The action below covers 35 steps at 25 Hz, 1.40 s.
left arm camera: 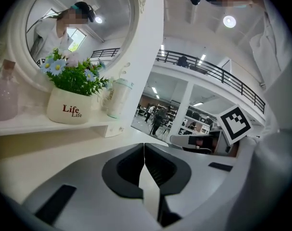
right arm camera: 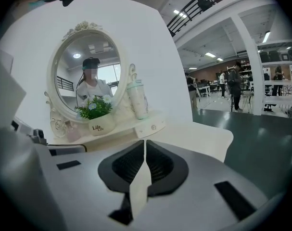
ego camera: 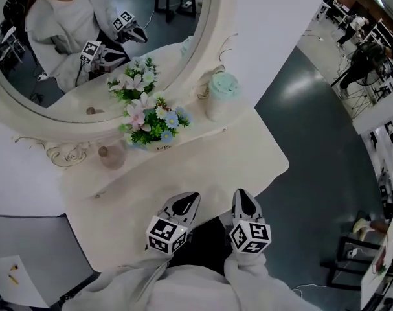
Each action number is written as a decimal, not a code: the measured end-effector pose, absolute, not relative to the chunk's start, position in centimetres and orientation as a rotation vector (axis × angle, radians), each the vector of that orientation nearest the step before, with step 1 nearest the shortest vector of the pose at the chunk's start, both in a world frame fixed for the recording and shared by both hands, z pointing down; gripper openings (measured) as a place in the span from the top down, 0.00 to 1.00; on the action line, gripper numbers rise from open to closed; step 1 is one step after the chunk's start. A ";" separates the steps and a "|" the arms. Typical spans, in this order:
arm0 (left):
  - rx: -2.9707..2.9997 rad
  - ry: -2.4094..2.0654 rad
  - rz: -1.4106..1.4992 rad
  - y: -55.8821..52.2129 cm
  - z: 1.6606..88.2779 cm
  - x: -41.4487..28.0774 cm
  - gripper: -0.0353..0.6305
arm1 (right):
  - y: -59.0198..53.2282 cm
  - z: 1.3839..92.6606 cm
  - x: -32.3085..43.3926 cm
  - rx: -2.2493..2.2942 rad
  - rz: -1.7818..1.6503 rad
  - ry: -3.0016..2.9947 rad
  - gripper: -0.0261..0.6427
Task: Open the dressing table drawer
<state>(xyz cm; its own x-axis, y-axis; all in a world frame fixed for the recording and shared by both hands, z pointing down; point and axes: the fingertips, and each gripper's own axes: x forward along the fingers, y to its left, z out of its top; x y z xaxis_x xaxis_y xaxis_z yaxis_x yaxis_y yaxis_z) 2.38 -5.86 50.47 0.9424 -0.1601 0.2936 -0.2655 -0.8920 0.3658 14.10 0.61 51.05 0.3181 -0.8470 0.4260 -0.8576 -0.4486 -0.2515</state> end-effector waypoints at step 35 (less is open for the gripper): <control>2.598 -0.835 0.298 -10.4 51.0 11.7 0.92 | -12.0 55.0 26.2 1.972 0.697 -2.056 0.90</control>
<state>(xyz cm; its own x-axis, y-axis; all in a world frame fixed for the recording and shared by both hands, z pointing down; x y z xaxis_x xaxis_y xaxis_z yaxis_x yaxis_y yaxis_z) 11.75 -10.42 51.02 0.7996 -0.5113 0.3150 -0.5951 -0.7449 0.3017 26.20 -12.04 54.95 -0.0842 -0.8833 0.4612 -0.9817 -0.0059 -0.1905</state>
